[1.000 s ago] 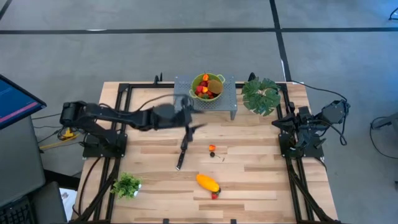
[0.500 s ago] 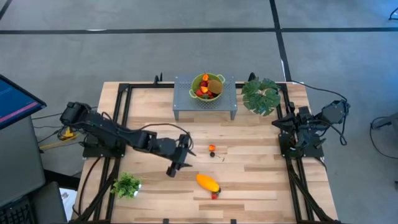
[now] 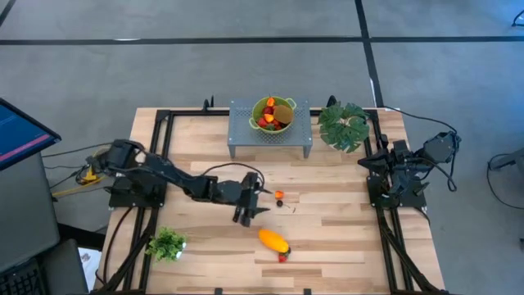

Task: Pick & Place Fruit
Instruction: Put the peach into the green strainer bowl on the shelf

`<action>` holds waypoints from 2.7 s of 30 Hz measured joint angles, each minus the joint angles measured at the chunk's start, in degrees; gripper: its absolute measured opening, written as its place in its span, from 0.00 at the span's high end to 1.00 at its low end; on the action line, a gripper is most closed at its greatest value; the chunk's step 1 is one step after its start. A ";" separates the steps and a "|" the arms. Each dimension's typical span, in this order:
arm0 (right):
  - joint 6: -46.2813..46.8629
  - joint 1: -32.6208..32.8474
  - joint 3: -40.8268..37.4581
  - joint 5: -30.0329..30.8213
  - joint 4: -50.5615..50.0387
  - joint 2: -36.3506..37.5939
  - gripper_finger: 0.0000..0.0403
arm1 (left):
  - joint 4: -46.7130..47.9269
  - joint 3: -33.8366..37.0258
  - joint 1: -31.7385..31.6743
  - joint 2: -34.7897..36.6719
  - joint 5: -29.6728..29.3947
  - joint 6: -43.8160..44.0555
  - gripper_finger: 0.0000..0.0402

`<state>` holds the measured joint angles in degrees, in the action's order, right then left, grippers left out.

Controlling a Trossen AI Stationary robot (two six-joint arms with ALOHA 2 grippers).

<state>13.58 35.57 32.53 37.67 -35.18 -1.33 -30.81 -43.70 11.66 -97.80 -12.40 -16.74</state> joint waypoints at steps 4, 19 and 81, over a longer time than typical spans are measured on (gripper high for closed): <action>0.00 -0.02 -0.02 0.00 0.00 -0.02 0.99 | -2.97 -1.06 -2.19 -4.09 -1.31 2.39 0.33; 0.00 -0.01 0.00 0.01 -0.02 -0.02 0.99 | -4.80 -2.91 -5.92 -13.87 -1.31 5.22 0.14; 0.00 -0.02 -0.02 0.01 0.00 -0.02 0.99 | -9.03 -9.36 -6.45 -24.35 4.31 13.14 0.72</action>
<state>13.58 35.55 32.52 37.69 -35.18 -1.34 -39.83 -53.06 5.21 -122.15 -8.10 -3.60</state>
